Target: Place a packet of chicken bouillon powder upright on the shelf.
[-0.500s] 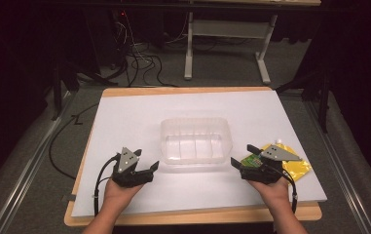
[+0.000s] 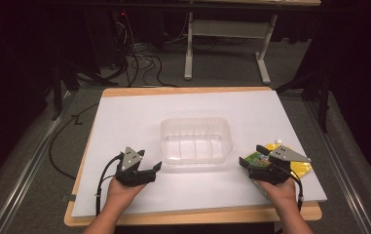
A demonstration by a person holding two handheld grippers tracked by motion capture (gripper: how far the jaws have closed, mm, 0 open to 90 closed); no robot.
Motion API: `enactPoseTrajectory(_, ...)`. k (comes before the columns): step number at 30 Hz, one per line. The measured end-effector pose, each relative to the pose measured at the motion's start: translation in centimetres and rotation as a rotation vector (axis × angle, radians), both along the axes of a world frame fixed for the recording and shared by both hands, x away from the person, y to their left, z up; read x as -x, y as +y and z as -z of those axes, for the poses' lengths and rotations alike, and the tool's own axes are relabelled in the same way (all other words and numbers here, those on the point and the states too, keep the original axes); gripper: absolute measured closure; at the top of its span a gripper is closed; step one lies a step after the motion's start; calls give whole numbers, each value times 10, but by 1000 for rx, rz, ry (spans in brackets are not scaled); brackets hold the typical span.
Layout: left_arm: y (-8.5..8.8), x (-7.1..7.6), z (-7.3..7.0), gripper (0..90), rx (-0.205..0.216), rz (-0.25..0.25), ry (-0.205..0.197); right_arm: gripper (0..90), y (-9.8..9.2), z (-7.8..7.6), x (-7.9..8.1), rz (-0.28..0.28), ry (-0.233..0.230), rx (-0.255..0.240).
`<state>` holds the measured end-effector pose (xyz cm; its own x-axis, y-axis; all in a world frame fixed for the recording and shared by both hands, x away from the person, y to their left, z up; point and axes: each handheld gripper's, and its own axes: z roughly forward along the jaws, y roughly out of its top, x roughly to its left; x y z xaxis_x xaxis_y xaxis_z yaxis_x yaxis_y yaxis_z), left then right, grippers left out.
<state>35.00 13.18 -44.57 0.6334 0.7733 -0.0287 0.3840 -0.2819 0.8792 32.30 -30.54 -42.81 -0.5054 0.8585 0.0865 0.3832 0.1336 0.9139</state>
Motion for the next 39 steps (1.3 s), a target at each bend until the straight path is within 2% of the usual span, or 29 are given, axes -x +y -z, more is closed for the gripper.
enactPoseTrajectory(5, -1, 2, 0, 245, -6, 7, 1, 154, -6, 1, 1, 18, 11, 7)
enactPoseTrajectory(15, 5, -2, 1, 247, 17, -7, 13, 184, -29, 5, -2, 99, 53, -1)
enactPoseTrajectory(26, 7, -2, 0, 247, 23, -13, 11, 267, -72, 8, 0, 206, 94, -34)
enactPoseTrajectory(32, 7, -3, 0, 248, 26, -11, 15, 295, -98, 13, 3, 279, 112, -67)
enactPoseTrajectory(37, 7, -4, 1, 249, 27, 3, 23, 308, -121, 20, 7, 337, 146, -104)
enactPoseTrajectory(39, 7, -4, 1, 249, 20, 4, 23, 343, -128, 22, 9, 361, 157, -114)
